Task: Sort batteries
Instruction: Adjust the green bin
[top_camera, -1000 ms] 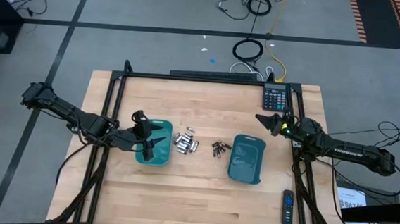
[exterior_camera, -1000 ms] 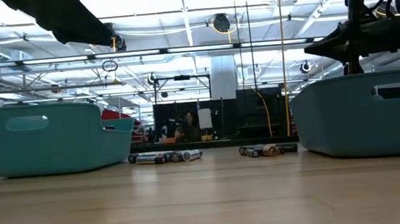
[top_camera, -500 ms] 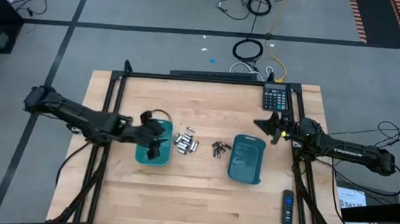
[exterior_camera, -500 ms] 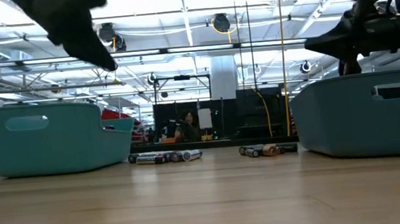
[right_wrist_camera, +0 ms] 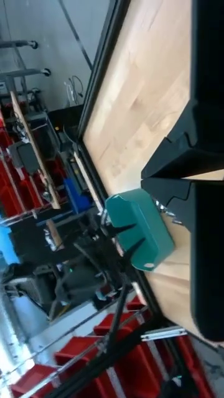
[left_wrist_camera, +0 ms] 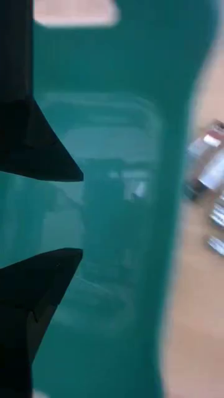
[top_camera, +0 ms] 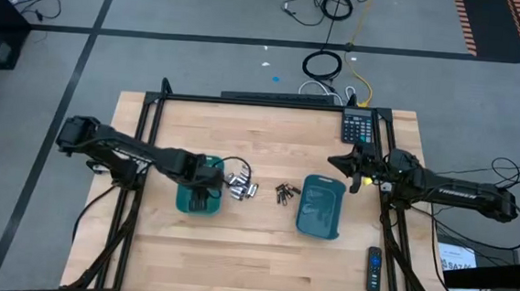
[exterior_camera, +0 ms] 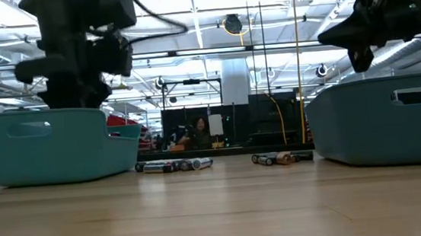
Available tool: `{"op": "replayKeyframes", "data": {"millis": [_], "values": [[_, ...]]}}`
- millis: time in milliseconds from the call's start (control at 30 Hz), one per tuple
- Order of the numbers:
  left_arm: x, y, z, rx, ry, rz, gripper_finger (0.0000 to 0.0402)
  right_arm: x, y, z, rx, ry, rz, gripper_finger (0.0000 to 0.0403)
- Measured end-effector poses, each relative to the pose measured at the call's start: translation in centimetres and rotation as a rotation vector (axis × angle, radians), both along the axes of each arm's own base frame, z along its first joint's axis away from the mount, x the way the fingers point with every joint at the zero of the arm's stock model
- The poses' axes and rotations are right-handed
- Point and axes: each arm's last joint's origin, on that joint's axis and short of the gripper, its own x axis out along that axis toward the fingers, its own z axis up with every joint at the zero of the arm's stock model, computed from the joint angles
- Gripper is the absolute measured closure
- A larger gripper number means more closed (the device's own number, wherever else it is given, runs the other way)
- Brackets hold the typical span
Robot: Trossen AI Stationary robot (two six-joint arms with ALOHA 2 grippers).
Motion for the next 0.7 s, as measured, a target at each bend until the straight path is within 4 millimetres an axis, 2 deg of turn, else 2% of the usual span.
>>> {"op": "replayKeyframes", "data": {"millis": [200,367,700], "values": [[-1.4,3.3,-0.9,0.028,0.138,0.12,0.0206,0.1,0.3,0.4,-0.046,0.036,0.034,0.0403],[-2.0,5.7,-1.3,0.054,0.163,0.165,0.0206,0.2,0.5,0.4,-0.059,0.045,0.052,0.0403],[-3.1,8.9,-1.2,0.312,0.264,0.145,0.0206,0.2,0.7,0.1,-0.063,0.077,0.027,0.0403]]}}
